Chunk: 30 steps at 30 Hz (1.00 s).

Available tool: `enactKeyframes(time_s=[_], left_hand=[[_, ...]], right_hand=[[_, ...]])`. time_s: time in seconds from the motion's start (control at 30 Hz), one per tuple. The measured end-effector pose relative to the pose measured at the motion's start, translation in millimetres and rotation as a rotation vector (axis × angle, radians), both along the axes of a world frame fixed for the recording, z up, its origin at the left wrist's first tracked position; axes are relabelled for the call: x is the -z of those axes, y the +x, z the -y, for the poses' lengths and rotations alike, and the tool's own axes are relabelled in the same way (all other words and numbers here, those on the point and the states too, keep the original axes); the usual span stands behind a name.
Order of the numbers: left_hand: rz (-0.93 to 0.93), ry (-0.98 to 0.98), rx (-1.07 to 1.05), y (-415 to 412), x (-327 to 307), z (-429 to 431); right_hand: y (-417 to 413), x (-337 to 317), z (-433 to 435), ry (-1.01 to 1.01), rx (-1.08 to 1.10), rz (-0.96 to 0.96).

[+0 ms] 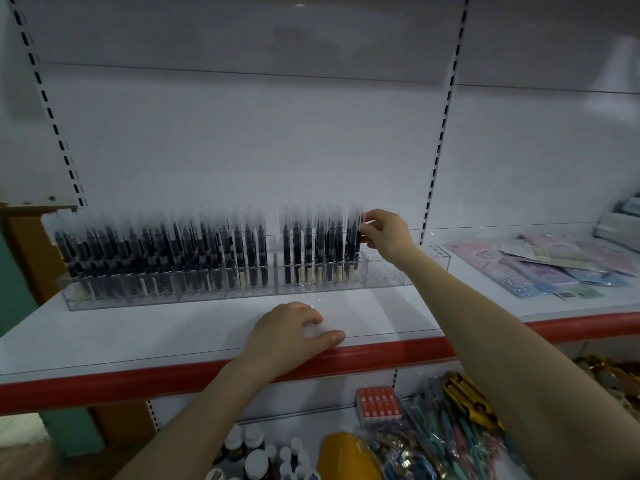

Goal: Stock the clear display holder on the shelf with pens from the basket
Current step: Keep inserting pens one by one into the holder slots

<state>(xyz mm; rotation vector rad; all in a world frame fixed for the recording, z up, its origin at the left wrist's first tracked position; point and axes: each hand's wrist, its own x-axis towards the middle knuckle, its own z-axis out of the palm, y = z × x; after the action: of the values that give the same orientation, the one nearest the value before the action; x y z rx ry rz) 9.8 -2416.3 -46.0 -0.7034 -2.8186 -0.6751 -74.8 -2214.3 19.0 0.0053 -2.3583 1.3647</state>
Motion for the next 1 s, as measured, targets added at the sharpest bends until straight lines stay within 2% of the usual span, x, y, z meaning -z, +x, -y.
enactKeyframes(time_s=[0.2,0.33,0.5,0.57,0.67,0.73,0.8,0.87,1.0], left_hand=[[-0.023,0.012,0.008,-1,1,-1],[-0.018,0.01,0.014,-3,3,-1],[-0.092,0.069,0.031,-2,9,1],[-0.223,0.073,0.104,5,10,3],[-0.537,0.141,0.331,23,24,11],[-0.612,0.205,0.422,43,46,17],[-0.548,0.271,0.467,65,74,30],[-0.344,0.26,0.424,82,112,49],[0.165,0.157,0.218,100,203,87]], right_hand=[[-4,10,-1,-0.035,0.018,0.024],[5,14,-3,0.024,0.053,0.042],[47,17,4,0.023,0.183,-0.081],[75,17,14,-0.024,0.198,-0.158],[122,25,35,-0.072,0.19,-0.272],[154,41,52,-0.11,0.151,-0.319],[185,69,71,-0.133,0.096,-0.33],[211,109,87,-0.107,0.02,-0.256],[241,210,102,0.013,-0.096,0.151]])
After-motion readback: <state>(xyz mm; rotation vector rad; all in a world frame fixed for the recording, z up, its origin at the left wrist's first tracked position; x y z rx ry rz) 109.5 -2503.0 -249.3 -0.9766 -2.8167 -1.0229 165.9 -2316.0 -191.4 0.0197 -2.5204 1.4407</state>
